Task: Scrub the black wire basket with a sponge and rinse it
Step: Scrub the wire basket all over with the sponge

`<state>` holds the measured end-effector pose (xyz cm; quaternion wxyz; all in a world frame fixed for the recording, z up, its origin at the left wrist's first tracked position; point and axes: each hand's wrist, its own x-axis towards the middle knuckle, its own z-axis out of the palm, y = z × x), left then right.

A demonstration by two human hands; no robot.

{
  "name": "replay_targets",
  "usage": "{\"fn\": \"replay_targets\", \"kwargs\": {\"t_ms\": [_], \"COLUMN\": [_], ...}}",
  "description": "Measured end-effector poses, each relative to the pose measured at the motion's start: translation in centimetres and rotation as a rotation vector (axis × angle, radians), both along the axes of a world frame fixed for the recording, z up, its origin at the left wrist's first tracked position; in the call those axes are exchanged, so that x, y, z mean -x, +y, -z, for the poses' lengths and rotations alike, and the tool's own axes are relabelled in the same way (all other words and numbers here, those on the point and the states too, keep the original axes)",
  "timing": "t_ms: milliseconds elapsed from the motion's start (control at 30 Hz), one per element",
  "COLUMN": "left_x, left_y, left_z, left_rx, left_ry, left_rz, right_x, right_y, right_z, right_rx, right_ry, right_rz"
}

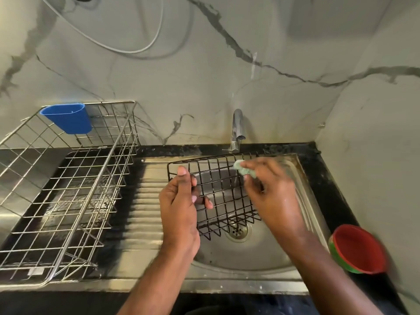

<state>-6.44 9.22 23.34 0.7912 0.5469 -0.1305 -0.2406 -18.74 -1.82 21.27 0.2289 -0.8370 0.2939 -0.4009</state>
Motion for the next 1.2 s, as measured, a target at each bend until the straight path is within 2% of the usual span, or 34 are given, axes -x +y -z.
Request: {"fn": "replay_targets", "kwargs": {"t_ms": [133,200,300,400,700,833,1000,1100,1200], "left_x": [0.3,0.1,-0.3,-0.9,-1.8,-2.1,-2.4,-2.6,-2.7], "left_y": [-0.3,0.0,0.6,1.0,1.1,0.9,0.9,1.4,1.7], "left_z": [0.1,0.2,0.0,0.0,0.3,0.4,0.9,0.7,0.2], "left_rx": [-0.022,-0.027,-0.023,-0.014,-0.017,-0.017,-0.087,-0.095,-0.028], "left_ry": [0.019,0.044,0.051,0.056,0.143,0.147,0.185,0.188,0.175], "left_rz": [-0.025,-0.038,-0.033,-0.039,-0.057,-0.072,-0.085,-0.042,-0.033], "right_x": [-1.6,-1.4,-0.3,0.5,-1.3,-2.7,-4.1,-3.2,-1.8], "right_y": [3.0,2.9,1.0,-1.4,0.3,1.9,4.1,2.5,0.0], "right_z": [-0.2,0.3,1.1,1.5,2.0,1.2,1.3,1.5,1.0], "right_rx": [0.177,0.270,0.271,0.133,0.004,0.080,0.232,0.356,0.182], "right_ry": [0.111,0.169,0.182,0.088,0.032,0.085,0.259,0.362,0.236], "right_rz": [-0.293,-0.340,-0.215,-0.073,0.033,-0.059,-0.422,-0.343,-0.233]}}
